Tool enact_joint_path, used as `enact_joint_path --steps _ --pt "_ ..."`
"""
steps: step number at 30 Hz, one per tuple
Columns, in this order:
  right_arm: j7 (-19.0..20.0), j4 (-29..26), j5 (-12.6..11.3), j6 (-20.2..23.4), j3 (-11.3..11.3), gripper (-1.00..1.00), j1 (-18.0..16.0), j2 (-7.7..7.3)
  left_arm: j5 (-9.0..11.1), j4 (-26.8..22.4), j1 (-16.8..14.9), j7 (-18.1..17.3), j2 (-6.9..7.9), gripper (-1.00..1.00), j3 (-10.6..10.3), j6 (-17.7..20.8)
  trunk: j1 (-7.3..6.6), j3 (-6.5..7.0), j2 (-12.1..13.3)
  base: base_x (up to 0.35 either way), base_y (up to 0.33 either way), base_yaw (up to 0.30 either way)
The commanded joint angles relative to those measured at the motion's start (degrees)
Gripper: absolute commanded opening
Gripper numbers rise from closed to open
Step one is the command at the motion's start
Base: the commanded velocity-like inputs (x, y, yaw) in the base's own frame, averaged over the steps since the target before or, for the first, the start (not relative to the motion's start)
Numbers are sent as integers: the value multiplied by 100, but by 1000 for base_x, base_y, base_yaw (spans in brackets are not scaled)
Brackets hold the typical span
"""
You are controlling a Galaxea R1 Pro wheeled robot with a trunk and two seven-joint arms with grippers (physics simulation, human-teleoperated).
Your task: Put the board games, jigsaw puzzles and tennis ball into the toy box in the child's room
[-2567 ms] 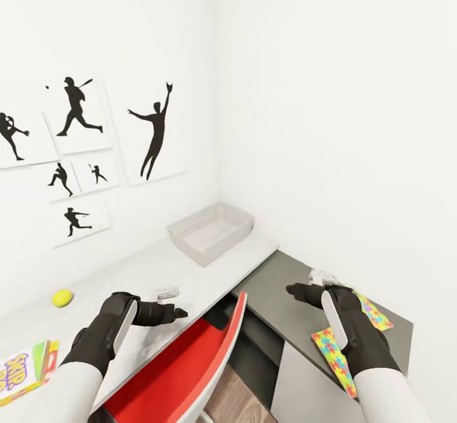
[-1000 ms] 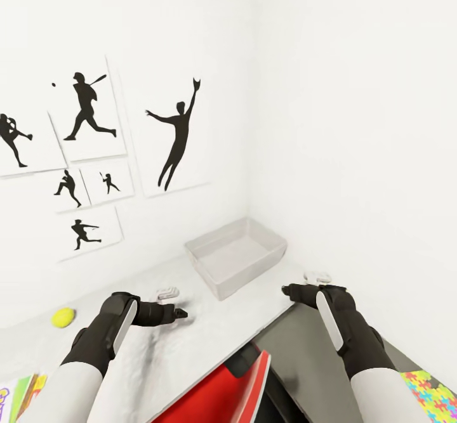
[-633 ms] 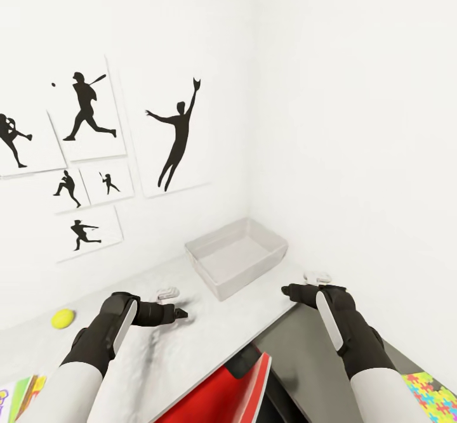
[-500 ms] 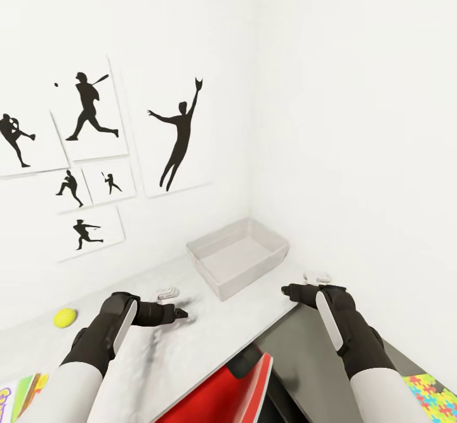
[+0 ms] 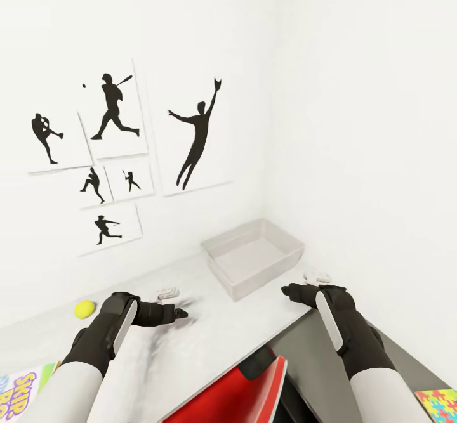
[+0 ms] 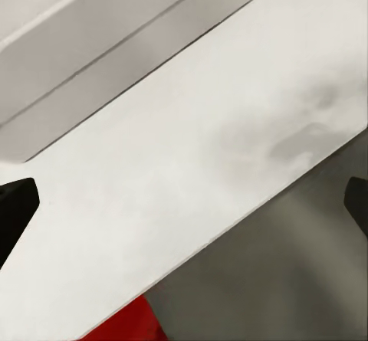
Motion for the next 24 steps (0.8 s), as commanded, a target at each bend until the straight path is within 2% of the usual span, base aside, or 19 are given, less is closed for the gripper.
enact_joint_path --steps 1,24 --pt "-12 -6 -38 26 -11 100 -5 2 1 -3 -5 -17 -1 100 10 32 4 -14 -14 0 15 30" --pt "-12 -6 -38 26 -12 100 -5 -4 1 -3 -5 -17 -9 100 2 20 4 -14 -14 34 2 4"
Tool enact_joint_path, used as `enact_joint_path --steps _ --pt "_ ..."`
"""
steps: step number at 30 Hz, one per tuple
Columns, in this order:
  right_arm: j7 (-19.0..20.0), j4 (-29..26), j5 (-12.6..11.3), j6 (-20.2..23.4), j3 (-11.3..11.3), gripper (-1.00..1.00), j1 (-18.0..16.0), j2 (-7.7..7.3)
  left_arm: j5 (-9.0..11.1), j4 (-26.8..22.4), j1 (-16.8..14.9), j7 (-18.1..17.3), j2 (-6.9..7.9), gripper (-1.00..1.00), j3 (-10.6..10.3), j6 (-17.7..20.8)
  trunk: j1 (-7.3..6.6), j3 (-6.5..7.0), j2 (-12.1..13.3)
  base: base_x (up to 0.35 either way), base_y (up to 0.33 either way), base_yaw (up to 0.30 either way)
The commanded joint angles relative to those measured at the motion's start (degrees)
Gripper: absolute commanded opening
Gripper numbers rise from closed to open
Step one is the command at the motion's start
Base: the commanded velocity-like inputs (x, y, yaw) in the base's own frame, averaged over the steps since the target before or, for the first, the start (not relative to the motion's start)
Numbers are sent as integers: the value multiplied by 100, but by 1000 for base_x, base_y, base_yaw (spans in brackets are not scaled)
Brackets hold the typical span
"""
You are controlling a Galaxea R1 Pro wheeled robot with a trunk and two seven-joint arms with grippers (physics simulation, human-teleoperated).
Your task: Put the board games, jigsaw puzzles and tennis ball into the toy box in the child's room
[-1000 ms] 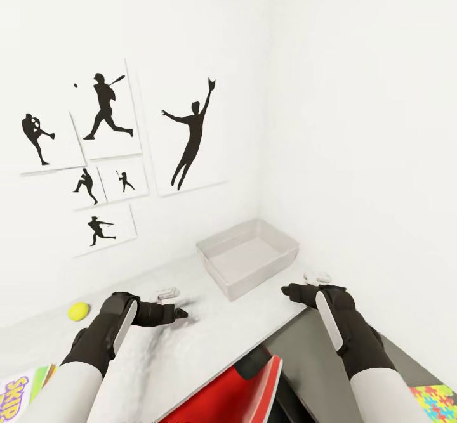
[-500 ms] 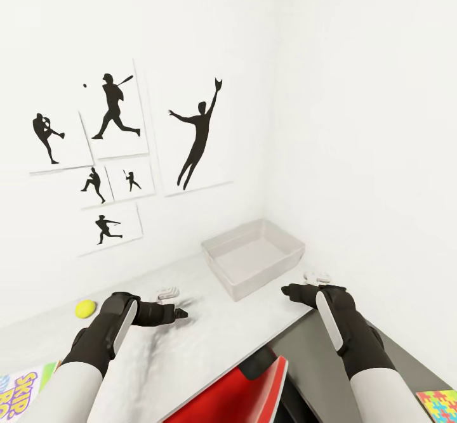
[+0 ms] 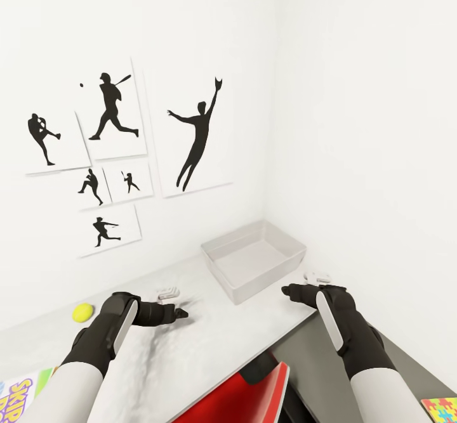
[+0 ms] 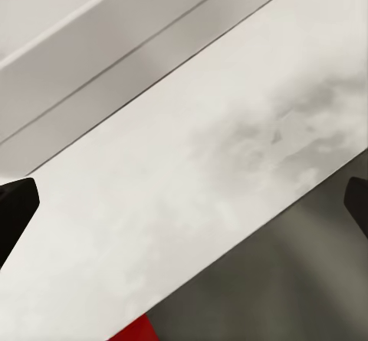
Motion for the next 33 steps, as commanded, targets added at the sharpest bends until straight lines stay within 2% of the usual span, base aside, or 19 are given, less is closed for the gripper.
enact_joint_path --steps 1,33 --pt "-12 -6 -37 25 -10 100 -5 2 1 -4 -5 -17 -1 100 10 33 4 -14 -14 6 0 0" --pt "-12 -6 -37 25 -15 100 -5 2 1 -4 -5 -17 -2 100 9 21 4 -14 -14 30 -13 0"
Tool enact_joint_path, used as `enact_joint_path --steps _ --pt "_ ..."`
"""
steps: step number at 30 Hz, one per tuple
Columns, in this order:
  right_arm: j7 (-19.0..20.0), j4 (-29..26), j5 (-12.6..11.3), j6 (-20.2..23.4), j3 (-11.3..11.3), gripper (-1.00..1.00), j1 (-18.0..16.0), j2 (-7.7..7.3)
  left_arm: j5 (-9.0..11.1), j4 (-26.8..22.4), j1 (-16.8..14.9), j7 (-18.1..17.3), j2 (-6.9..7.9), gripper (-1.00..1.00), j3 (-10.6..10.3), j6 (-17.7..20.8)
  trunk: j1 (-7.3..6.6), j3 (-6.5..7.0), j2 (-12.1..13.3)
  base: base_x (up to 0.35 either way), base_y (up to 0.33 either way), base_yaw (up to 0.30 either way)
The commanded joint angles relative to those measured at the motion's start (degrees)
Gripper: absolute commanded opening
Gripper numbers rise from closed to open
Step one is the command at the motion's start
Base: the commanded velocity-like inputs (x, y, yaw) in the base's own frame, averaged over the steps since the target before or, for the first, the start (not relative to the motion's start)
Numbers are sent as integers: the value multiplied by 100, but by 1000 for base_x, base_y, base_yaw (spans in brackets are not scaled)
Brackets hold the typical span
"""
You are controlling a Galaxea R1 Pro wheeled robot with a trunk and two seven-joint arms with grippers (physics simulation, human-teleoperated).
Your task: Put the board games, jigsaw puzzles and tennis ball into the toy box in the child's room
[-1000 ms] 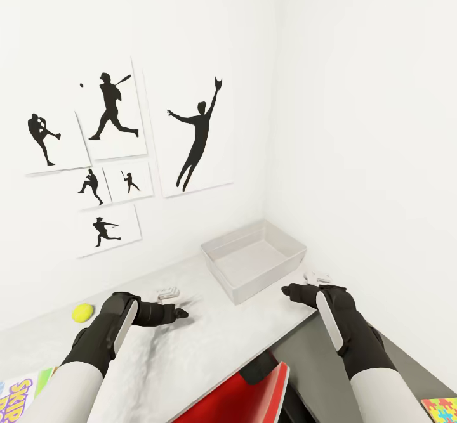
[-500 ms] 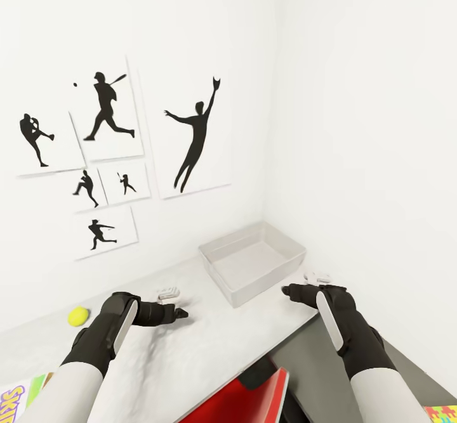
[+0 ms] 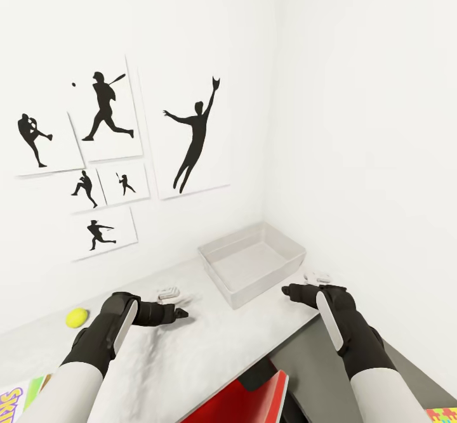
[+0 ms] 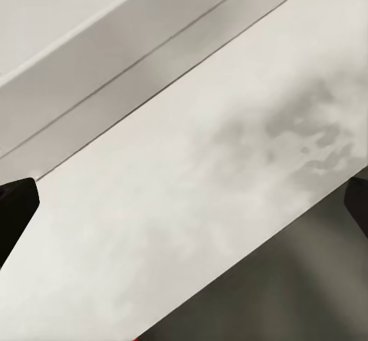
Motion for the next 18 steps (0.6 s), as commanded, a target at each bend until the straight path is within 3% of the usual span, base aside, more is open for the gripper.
enact_joint_path --steps 1,18 --pt "-12 -6 -37 25 -10 100 -5 3 2 -4 -5 -17 -1 100 10 34 4 -14 -14 0 0 0" --pt "-12 3 -37 25 -4 100 -5 5 2 -4 -5 -17 -6 100 10 28 4 -14 -14 29 -17 0"
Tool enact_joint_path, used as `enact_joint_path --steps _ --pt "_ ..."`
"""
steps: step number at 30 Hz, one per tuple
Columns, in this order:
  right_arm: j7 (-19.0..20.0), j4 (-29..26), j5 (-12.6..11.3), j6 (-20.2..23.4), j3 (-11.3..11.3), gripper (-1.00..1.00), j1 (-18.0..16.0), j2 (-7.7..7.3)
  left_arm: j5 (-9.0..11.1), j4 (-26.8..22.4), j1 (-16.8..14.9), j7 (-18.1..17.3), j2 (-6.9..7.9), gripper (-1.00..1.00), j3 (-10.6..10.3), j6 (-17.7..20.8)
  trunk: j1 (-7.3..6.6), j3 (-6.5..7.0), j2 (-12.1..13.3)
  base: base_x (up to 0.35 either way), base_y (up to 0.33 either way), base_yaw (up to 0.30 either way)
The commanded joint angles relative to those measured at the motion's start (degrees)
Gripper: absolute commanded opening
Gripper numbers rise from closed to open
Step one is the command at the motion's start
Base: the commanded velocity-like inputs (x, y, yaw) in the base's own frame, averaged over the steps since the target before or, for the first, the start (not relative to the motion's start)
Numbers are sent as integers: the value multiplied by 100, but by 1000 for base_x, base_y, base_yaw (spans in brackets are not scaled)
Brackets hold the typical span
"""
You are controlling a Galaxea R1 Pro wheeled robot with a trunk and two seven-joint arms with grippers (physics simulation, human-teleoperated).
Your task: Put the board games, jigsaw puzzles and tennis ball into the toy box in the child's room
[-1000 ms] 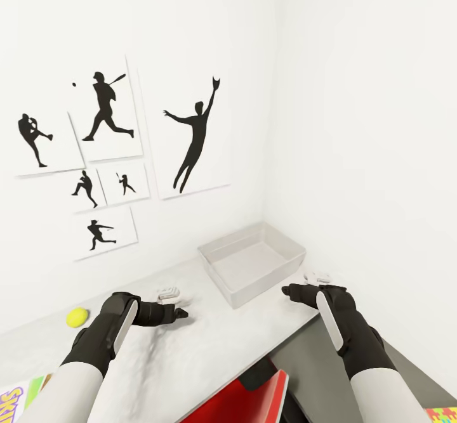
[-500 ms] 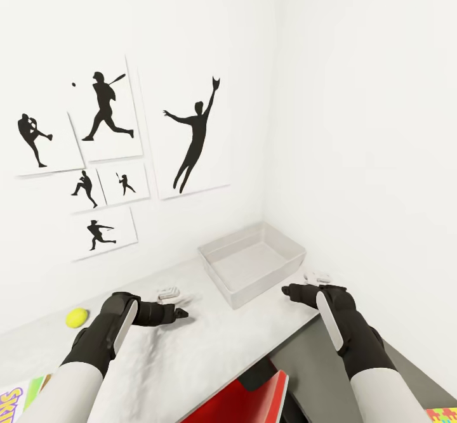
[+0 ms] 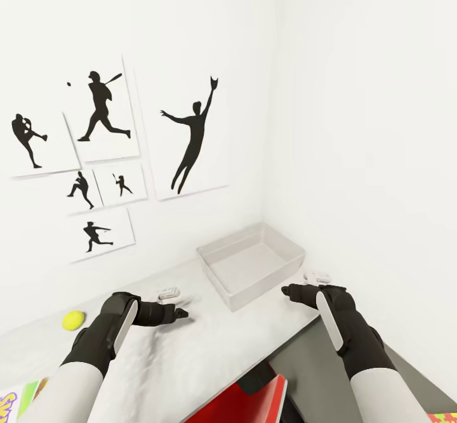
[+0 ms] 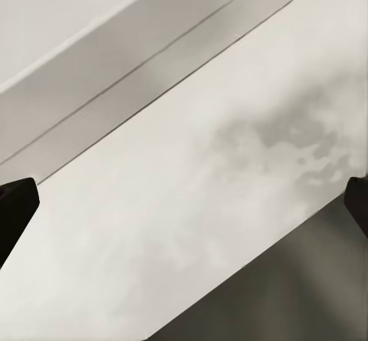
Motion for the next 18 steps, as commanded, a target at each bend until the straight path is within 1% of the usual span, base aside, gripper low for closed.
enact_joint_path --steps 1,18 --pt "-12 -6 -37 25 -10 100 -5 3 2 -4 -6 -17 -1 100 10 34 4 -14 -13 40 -27 0" --pt "-12 -6 -37 25 -10 100 -5 5 2 -4 -6 -17 -5 100 10 34 4 -14 -13 7 -5 0"
